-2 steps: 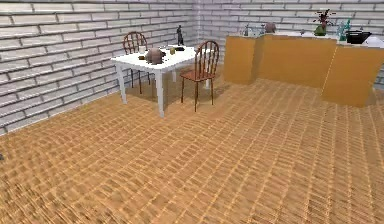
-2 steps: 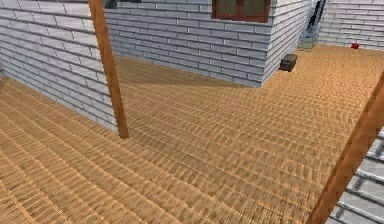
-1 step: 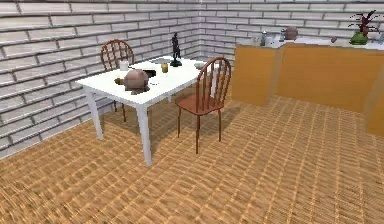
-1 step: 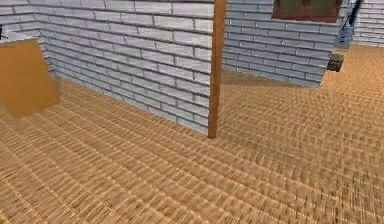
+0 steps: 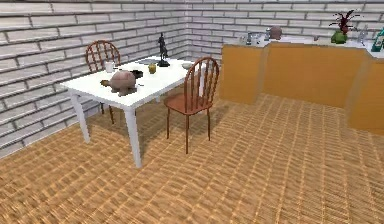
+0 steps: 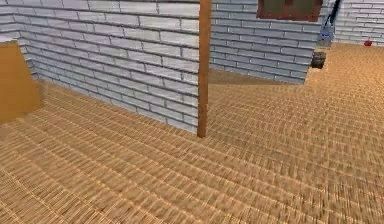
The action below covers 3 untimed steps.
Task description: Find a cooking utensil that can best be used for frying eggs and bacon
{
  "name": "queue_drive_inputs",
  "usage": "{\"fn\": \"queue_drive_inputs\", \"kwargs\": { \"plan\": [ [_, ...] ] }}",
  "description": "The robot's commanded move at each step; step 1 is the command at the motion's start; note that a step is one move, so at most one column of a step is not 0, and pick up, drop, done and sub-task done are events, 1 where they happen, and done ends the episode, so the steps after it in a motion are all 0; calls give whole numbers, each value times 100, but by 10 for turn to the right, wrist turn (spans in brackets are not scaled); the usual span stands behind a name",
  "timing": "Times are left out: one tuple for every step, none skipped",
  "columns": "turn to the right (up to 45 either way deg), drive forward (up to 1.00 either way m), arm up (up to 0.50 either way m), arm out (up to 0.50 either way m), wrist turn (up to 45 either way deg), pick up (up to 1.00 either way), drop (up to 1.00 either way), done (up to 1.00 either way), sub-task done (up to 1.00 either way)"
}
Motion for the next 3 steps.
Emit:
{"fn": "queue_drive_inputs", "kwargs": {
  "plan": [
    [0,100,0,0,0,0,0,0,0],
    [60,0,0,0,0,0,0,0,0],
    [0,10,0,0,0,0,0,0,0]
  ]
}}
